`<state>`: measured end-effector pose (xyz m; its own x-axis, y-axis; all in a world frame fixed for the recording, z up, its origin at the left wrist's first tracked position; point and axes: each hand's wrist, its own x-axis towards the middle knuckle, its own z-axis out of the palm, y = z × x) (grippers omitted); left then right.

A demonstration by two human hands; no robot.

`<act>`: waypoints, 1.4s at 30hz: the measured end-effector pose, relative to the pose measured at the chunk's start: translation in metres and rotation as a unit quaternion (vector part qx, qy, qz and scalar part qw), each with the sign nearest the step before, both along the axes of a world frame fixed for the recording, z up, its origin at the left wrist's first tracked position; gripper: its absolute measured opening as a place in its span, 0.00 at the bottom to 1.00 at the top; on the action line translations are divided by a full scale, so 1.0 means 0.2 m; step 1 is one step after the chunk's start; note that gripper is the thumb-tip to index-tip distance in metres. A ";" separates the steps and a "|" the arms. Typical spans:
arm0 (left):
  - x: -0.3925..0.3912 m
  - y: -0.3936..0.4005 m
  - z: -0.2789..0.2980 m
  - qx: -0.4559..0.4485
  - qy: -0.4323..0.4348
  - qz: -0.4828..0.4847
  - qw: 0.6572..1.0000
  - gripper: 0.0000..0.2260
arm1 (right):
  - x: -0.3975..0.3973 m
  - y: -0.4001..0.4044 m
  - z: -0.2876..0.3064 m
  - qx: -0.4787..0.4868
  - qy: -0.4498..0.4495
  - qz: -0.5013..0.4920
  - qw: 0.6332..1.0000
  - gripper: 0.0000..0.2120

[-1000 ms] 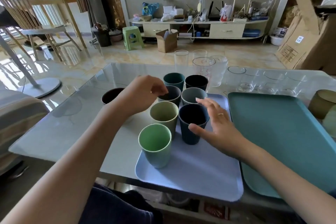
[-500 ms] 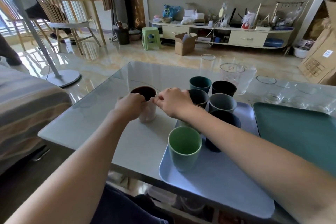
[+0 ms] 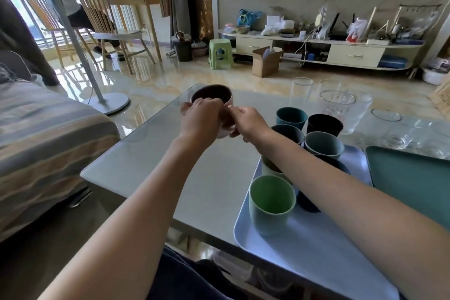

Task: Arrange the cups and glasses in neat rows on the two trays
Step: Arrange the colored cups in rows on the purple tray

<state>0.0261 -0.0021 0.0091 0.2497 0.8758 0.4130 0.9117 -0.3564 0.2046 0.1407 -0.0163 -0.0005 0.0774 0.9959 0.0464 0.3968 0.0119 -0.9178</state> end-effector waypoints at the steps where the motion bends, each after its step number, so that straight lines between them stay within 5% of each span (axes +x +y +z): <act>1: 0.02 -0.02 0.03 0.031 -0.017 -0.012 0.999 0.05 | 0.01 -0.03 0.04 -0.002 0.026 -0.002 1.000 0.18; 9: 0.20 -0.23 0.17 0.185 -0.097 -0.133 0.969 0.13 | 0.32 -0.38 0.22 0.063 0.142 -0.038 0.987 0.18; 14: 0.29 -0.36 0.17 0.130 -0.128 -0.258 0.949 0.19 | 0.60 -0.70 0.24 0.095 0.157 -0.071 0.980 0.27; 19: 0.44 -0.57 0.14 0.204 -0.039 -0.349 0.914 0.15 | 0.87 -0.99 0.16 0.108 0.157 -0.096 0.977 0.19; 23: 0.52 -0.67 0.12 0.258 0.028 -0.417 0.871 0.13 | 0.97 -1.13 0.04 0.081 0.198 -0.093 0.972 0.22; 28: 0.53 -0.66 0.08 0.149 0.078 -0.446 0.879 0.19 | 0.93 -1.16 -0.15 0.016 0.202 -0.079 0.976 0.24; 42: 0.48 -0.50 -0.03 -0.034 0.190 -0.344 0.919 0.13 | 0.77 -1.16 -0.41 -0.110 0.139 -0.004 0.984 0.25</act>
